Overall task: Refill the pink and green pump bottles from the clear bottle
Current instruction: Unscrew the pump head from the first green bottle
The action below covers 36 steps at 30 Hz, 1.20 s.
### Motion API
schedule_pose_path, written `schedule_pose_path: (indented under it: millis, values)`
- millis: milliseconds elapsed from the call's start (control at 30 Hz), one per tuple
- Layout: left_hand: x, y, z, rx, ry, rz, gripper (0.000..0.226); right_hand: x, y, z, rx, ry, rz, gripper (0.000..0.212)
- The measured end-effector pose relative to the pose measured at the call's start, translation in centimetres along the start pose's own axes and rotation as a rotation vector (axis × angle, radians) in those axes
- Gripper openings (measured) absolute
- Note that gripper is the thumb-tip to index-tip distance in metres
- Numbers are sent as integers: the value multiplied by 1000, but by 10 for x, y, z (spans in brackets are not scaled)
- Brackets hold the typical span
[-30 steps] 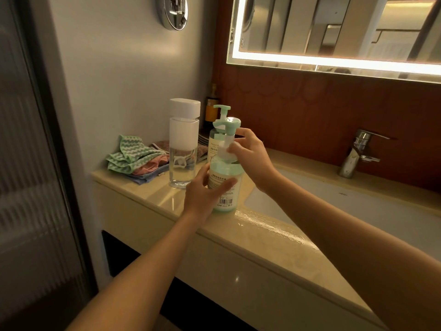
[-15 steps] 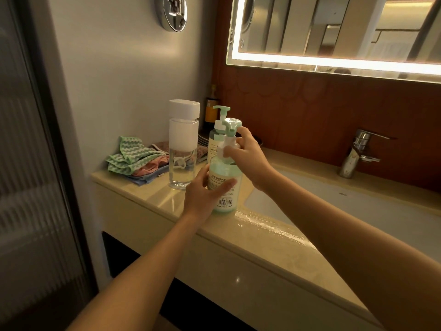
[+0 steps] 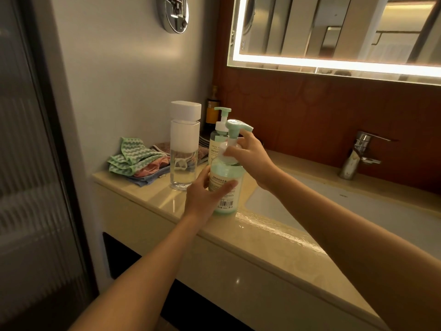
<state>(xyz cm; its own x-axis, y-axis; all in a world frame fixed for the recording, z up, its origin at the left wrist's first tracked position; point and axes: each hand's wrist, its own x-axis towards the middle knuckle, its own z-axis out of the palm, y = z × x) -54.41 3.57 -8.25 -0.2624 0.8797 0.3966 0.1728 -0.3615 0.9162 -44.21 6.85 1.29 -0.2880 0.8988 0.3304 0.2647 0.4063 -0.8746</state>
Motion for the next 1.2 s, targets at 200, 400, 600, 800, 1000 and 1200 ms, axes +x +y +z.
schedule_pose_path:
  millis: [200, 400, 600, 800, 1000, 1200]
  values:
    - [1, 0, -1, 7, -8, -5, 52, -2, -1, 2, -245, 156, -109, 59]
    - [0, -1, 0, 21, -10, -7, 47, -5, 0, 3, -117, 9, -56, 53]
    - [0, 1, 0, 37, -6, -8, 43, -5, 4, 7, -358, 168, -144, 51]
    - [0, 0, 0, 36, -9, -8, 57, -7, -8, -1, -158, 166, -180, 42]
    - [-1, -3, 1, 18, 50, -28, 59, 2, -25, -31, -30, 478, -341, 42]
    - [0, -5, 1, 80, 149, -1, 99, 5, -16, -64, 67, 691, -300, 42]
